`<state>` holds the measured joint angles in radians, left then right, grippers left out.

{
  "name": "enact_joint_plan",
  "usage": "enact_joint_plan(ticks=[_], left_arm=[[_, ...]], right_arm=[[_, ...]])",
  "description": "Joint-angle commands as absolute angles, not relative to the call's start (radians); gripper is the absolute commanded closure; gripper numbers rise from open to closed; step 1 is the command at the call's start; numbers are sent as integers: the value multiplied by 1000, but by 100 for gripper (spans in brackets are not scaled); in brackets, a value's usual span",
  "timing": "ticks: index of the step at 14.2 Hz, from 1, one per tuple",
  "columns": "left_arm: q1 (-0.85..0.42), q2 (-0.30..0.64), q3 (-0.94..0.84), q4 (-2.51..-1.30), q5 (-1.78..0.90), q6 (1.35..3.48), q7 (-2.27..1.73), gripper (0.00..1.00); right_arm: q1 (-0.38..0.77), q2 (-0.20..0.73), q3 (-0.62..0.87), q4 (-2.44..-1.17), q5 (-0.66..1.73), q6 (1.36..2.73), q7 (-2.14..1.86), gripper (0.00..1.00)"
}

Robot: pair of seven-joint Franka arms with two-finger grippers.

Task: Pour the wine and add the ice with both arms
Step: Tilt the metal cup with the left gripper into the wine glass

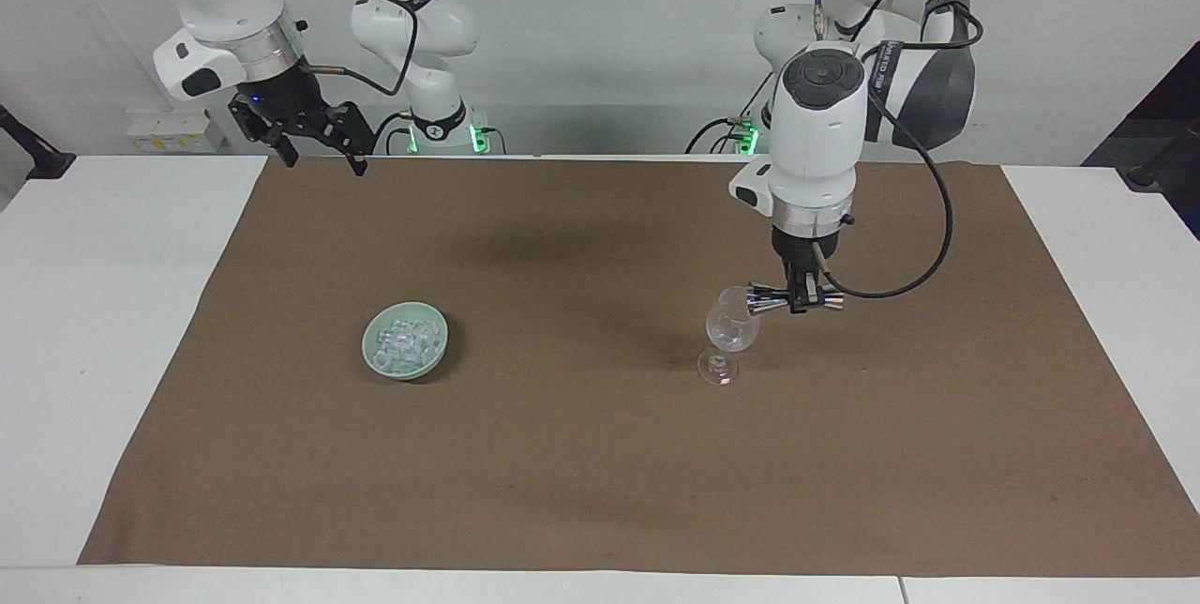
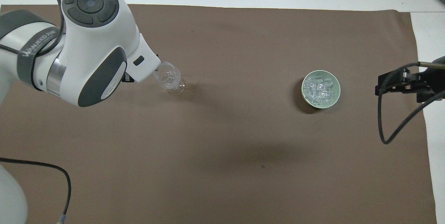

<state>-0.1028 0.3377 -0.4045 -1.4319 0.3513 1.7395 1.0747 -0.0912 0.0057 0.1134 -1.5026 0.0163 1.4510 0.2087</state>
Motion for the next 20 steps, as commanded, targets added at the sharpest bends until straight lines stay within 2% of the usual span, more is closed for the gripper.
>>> enact_joint_plan(ticks=[1,8,11,12,17,20], left_arm=[[-136,322,-388,-1433,379,1688,999,100],[-137,322,-387,-1430,405,1683,996,100],[-115,324,-379,-1428,394,1693,996,100],[-74,327,-394,-1428,376,1694,1002,100],[38,333,-397,-1428,160,1701,1092,100],[104,342,-399,-1430,-15,1781,1214,100]], right_arm=[[-110,-6,123,-1511,35,1459,190,0],[-110,-6,123,-1511,35,1459,190,0],[-110,-6,123,-1511,35,1457,190,0],[-110,-6,123,-1511,35,1457,190,0],[-110,-6,123,-1511,35,1457,190,0],[-110,-6,123,-1511,35,1459,190,0]])
